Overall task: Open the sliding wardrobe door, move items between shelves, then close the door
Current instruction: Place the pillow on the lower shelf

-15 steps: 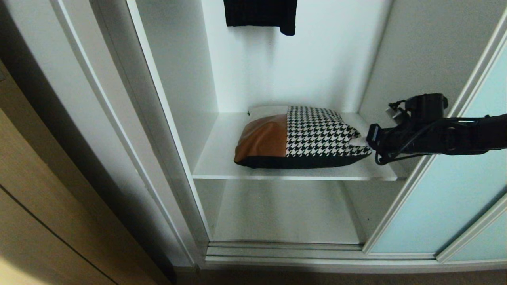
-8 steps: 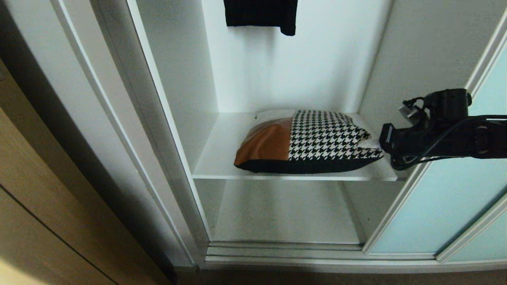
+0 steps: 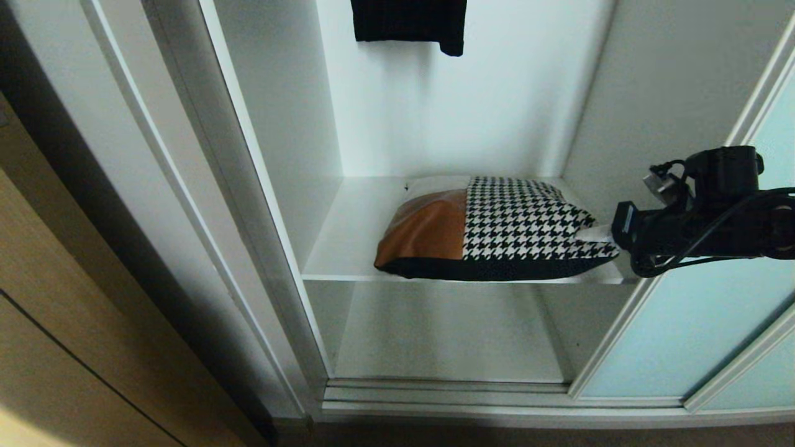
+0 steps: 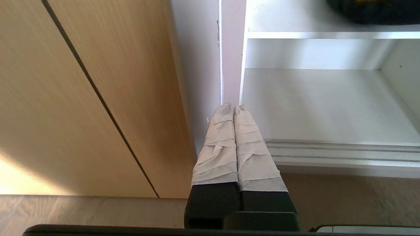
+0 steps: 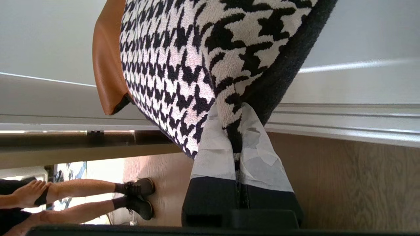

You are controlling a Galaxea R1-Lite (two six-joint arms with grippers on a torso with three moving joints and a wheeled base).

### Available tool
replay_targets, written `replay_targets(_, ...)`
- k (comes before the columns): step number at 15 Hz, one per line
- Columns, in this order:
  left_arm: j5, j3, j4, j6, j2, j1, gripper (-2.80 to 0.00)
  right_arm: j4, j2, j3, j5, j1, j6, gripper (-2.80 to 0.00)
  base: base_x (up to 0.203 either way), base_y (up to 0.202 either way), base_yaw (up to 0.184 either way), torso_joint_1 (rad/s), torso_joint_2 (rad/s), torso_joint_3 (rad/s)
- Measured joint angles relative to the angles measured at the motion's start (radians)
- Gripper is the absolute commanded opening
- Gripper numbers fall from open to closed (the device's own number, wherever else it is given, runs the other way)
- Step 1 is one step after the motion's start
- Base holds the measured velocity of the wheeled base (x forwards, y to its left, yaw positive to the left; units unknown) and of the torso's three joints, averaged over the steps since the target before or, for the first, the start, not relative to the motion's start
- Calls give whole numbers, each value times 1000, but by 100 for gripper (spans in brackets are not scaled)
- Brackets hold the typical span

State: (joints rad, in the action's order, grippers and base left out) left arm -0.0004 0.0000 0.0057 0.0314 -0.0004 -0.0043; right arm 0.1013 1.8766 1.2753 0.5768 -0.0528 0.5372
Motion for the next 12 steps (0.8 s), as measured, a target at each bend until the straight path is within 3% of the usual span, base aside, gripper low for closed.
replay_targets(5,-1,-28,41,63,2,0,-280,-2,-61,-74,2,-15,-21,-280,0,0,0,0,0,0)
replay_targets(9,-25,-251,164,68,56,0,-280,-2,-80,-103,4,-17,-41,-280,0,0,0,0,0,0)
replay_targets(12,-86,-411,197,32,215,-1,-280,4,-68,-106,3,-17,-48,-280,0,0,0,0,0,0)
